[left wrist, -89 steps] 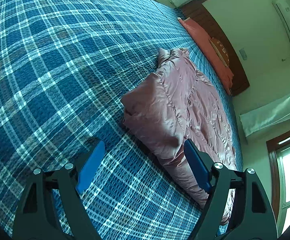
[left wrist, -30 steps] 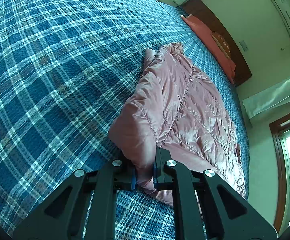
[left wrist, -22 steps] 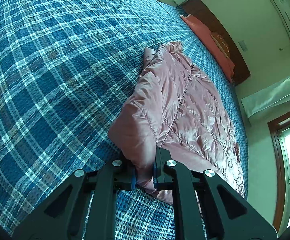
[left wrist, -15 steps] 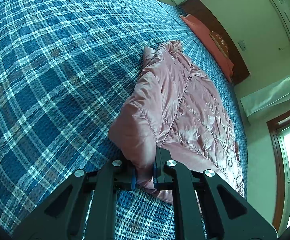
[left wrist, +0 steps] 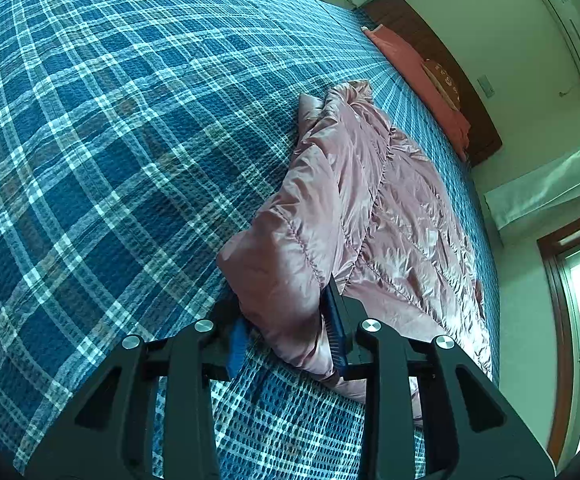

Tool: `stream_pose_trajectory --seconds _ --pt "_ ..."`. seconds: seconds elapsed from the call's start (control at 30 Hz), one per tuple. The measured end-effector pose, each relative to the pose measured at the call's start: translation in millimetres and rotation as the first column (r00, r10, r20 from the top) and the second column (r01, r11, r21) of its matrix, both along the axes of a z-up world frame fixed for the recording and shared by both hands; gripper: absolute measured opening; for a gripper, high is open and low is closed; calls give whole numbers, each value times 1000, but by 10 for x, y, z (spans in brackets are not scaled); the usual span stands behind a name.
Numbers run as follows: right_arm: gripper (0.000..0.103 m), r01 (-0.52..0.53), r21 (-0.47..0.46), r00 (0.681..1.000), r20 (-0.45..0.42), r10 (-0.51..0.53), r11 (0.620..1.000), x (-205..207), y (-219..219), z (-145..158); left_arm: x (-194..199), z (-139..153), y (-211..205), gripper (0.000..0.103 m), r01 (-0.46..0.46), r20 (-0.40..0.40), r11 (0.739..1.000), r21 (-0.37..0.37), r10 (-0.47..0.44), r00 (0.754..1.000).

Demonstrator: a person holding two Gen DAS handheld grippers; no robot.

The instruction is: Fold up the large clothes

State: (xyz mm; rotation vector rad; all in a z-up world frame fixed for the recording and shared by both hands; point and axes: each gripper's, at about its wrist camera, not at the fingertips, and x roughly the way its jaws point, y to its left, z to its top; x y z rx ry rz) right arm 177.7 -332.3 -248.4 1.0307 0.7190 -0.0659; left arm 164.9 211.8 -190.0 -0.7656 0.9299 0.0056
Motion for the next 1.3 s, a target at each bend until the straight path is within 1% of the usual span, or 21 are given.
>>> stream_pose_trajectory --seconds 0.1,0.2,0.33,0.47,0.53,0.63,0.7,0.77,0.83,0.9,0.93,1.0,1.1,1.13,1.17,1.27,1.3 --pt "47 0 -20 1000 -12 0 1000 -120 -50 31 -47 51 28 36 9 -5 1000 24 -9 1000" --pt "49 5 -36 1000 -25 -6 999 -256 -118 76 -104 124 63 39 18 -9 998 60 -18 1000" --pt "50 31 -67 998 -44 -34 997 -445 -246 141 -185 204 150 42 12 -17 991 130 -10 1000" --pt "50 72 -93 995 -62 -78 993 -610 -378 191 -265 228 332 42 -33 -38 987 156 40 998" --pt "50 81 -147 992 -79 -93 986 -641 -387 282 -298 279 403 42 -56 -45 977 204 66 997" --pt "50 75 -281 989 -104 -108 957 -644 -299 482 -334 415 427 42 -70 -22 953 294 80 997" --pt "50 57 -350 992 -90 -94 935 -604 -154 659 -345 552 359 42 -61 17 937 344 58 998" --pt "50 27 -407 995 -75 -63 913 -546 10 818 -337 704 220 42 -41 61 914 404 18 998" --pt "50 -13 -468 997 -68 -21 884 -427 231 962 -312 841 -7 42 -16 105 873 487 -41 994" --pt "50 -62 -522 997 -66 32 851 -292 447 1042 -252 910 -250 43 17 123 833 552 -102 987" --pt "50 -82 -538 996 -71 52 839 -199 549 1054 -208 918 -357 43 40 118 824 565 -129 985" --pt "50 -133 -555 991 -89 100 821 -44 732 1044 -74 884 -552 43 96 87 819 566 -174 981" --pt "50 -213 -562 977 -124 173 799 307 967 979 160 793 -840 43 169 36 808 564 -229 973" --pt "50 -230 -563 973 -128 191 794 399 1026 971 212 775 -934 43 184 30 798 573 -245 969" --pt "50 -245 -569 969 -133 206 785 494 1107 975 279 758 -1047 43 197 25 782 591 -262 965" --pt "50 -277 -607 960 -146 238 745 798 1354 998 435 686 -1328 43 215 14 738 640 -291 957" --pt "50 -290 -618 956 -153 250 731 894 1436 990 502 654 -1408 43 219 6 727 650 -294 956"
